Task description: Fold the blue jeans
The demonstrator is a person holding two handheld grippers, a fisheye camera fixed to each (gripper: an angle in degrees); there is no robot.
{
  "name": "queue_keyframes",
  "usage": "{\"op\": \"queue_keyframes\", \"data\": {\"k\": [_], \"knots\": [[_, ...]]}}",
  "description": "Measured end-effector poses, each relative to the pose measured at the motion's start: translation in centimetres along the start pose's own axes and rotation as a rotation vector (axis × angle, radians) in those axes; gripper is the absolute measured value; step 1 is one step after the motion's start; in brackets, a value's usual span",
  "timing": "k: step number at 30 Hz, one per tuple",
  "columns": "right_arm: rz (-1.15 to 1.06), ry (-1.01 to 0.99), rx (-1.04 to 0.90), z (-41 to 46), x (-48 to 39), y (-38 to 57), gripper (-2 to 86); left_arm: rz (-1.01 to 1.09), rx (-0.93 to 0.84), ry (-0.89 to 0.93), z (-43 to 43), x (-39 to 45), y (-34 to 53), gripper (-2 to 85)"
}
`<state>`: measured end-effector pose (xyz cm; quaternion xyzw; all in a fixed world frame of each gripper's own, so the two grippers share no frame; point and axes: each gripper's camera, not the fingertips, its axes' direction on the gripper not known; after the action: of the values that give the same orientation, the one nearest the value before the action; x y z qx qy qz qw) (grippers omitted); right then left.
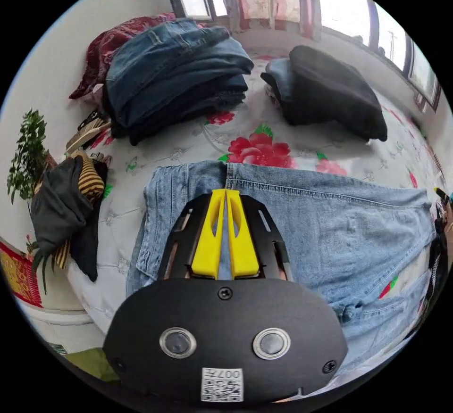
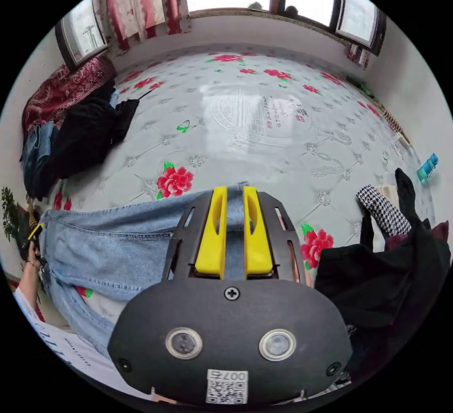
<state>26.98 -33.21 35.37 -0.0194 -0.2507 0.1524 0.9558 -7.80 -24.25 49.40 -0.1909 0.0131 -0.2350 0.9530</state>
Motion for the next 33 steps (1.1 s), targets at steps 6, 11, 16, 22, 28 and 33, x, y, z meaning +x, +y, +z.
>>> {"op": "queue_keyframes", "data": {"k": [6, 11, 16, 22, 28, 33], "knots": [[0.108, -0.402, -0.109, -7.2, 2.4, 12.3, 8.0, -0.254, -0.028, -0.007, -11.7, -7.6, 12.6, 3.1], [0.355, -0.244, -0.216, -13.3, 5.9, 24.7, 8.7, -0.636, -0.125, -0.051, -19.1, -15.7, 24.7, 6.0], [0.627, -0.250, -0.251, -15.0, 9.5, 30.3, 9.5, -0.748, -0.161, 0.137, -19.3, -18.4, 27.6, 9.6], [0.772, -0.349, -0.167, -14.2, 10.9, 28.1, 8.9, -0.674, -0.237, 0.218, -16.4, -19.2, 23.7, 8.4], [0.771, -0.347, -0.234, -13.0, 11.3, 23.3, 1.7, -0.712, -0.206, 0.333, -18.4, -22.0, 22.7, 0.0], [0.818, -0.526, -0.087, -14.6, 11.6, 22.6, 0.7, -0.732, -0.104, 0.534, -21.8, -25.0, 23.8, -0.9]]}}
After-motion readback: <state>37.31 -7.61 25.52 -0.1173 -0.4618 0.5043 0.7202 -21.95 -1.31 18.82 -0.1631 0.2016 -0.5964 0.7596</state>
